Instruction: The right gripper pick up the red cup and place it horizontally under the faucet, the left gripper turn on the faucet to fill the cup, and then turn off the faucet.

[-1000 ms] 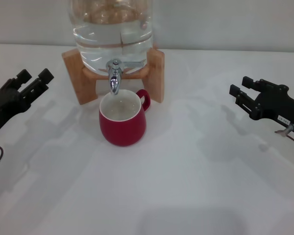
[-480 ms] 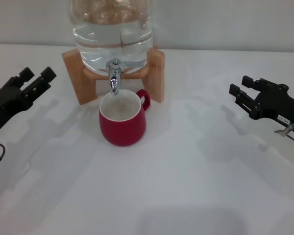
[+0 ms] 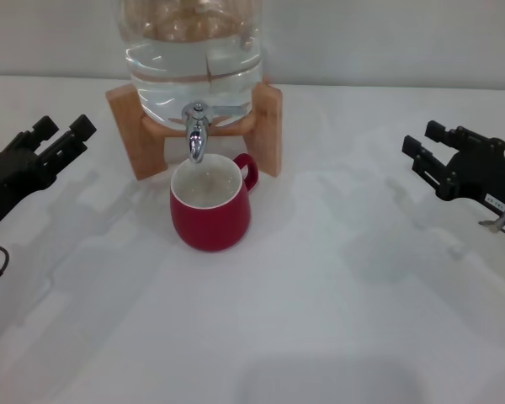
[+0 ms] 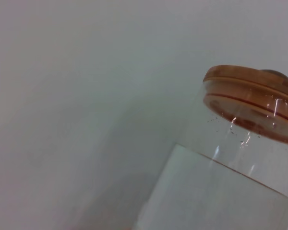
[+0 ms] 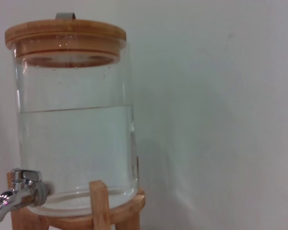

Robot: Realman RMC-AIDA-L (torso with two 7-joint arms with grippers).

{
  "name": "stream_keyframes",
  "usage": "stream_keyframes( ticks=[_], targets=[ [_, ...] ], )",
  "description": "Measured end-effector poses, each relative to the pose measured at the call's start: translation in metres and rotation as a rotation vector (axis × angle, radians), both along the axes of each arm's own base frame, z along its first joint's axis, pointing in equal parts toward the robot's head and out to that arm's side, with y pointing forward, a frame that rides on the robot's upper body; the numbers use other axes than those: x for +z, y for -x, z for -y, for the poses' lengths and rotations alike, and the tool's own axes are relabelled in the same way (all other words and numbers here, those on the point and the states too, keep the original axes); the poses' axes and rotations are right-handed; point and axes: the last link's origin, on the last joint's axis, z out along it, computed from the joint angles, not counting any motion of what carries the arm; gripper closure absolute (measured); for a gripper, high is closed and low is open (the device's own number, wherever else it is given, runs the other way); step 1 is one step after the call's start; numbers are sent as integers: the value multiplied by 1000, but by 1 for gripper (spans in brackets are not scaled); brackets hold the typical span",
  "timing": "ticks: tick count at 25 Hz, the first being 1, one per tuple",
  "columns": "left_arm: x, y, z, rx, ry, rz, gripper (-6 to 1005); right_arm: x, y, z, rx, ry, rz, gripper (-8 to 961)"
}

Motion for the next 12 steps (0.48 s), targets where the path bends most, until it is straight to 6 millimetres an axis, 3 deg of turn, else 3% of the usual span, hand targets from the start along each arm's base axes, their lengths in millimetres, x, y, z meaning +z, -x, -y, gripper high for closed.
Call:
stream_keyframes(
  ticks=[5,12],
  targets=[
    [0,-2,-2,-6,1,0,107,-6,1,1,26,41,44,530],
    [0,-3,-2,-10,1,2,107,-8,5,3,39,33,38,263]
  ],
)
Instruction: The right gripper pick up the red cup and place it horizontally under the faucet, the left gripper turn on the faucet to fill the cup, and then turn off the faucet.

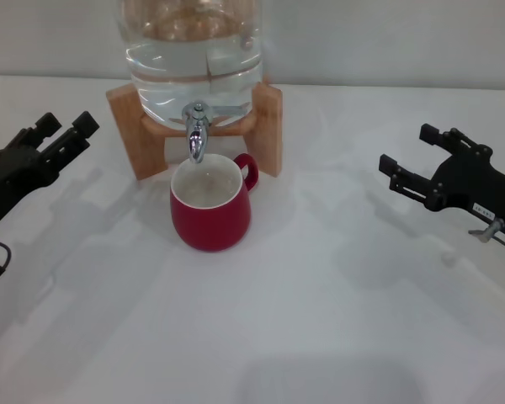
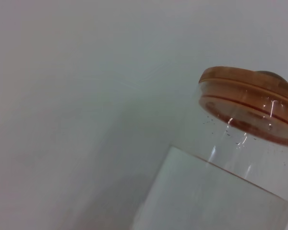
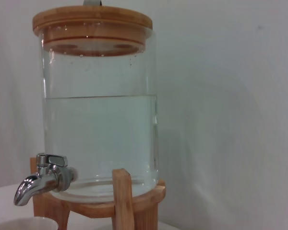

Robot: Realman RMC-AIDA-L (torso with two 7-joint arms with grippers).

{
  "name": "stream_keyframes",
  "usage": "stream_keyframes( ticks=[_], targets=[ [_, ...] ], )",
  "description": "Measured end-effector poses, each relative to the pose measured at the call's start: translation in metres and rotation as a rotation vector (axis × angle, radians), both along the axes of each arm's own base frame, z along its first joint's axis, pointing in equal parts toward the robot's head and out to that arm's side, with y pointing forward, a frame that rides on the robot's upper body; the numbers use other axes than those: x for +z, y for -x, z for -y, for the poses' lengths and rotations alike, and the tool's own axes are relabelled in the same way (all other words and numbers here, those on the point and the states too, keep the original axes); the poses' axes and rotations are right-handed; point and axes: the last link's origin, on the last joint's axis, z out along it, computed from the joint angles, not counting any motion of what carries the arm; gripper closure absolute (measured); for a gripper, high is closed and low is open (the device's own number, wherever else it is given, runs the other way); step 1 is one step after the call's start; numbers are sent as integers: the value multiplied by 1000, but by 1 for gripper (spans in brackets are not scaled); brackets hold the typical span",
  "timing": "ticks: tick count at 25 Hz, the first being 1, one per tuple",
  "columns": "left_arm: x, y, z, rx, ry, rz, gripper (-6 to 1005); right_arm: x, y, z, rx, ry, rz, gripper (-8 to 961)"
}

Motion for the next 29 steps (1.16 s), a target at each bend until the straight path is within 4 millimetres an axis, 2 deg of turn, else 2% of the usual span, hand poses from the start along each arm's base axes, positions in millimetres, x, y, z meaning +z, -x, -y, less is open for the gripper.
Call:
stream_keyframes(
  ticks=[10,29],
  targets=[
    [0,1,1,3,0,1,107,6,4,6,32,-68,-54,92],
    [0,-1,-1,-1,-1,6,107,6,3,7,33,-80,-55,95]
  ],
)
